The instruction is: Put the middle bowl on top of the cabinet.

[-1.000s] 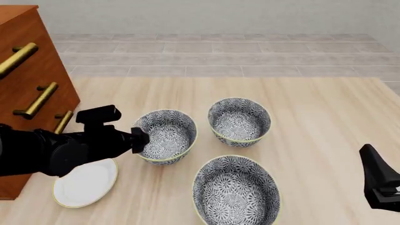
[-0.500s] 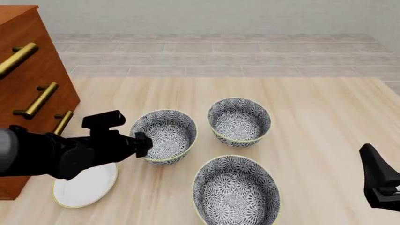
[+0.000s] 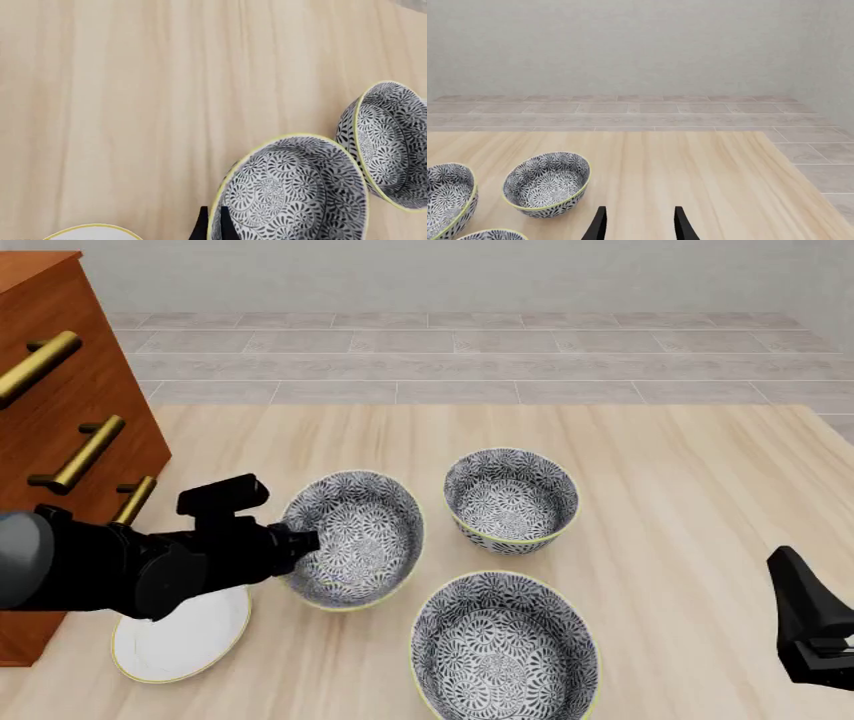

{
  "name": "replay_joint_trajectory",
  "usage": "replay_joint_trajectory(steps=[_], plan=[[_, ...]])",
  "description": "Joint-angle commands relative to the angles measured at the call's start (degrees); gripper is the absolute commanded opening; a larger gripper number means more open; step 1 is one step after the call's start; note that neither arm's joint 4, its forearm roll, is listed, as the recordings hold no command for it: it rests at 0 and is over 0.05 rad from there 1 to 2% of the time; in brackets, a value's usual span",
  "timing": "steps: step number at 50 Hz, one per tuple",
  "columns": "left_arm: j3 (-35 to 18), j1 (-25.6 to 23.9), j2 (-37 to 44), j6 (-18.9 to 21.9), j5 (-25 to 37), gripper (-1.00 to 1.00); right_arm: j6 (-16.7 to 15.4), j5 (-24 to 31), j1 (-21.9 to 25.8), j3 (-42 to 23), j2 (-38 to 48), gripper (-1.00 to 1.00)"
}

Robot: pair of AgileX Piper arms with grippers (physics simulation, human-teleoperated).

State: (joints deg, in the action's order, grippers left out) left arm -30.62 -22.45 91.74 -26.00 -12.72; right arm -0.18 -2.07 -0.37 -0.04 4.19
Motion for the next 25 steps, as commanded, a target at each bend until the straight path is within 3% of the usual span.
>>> replay_joint_trajectory(steps=[1,25], plan=[[0.42,0.12,-0.54,0.71,0.54,-1.0,0.06,0.5,-0.13,0.0,-0.31,1.0],[0.86,1.4,-9.6,0.57,5.18,-1.0,0.26,0.38,-0.37,-0.01,-0.38,1.0]])
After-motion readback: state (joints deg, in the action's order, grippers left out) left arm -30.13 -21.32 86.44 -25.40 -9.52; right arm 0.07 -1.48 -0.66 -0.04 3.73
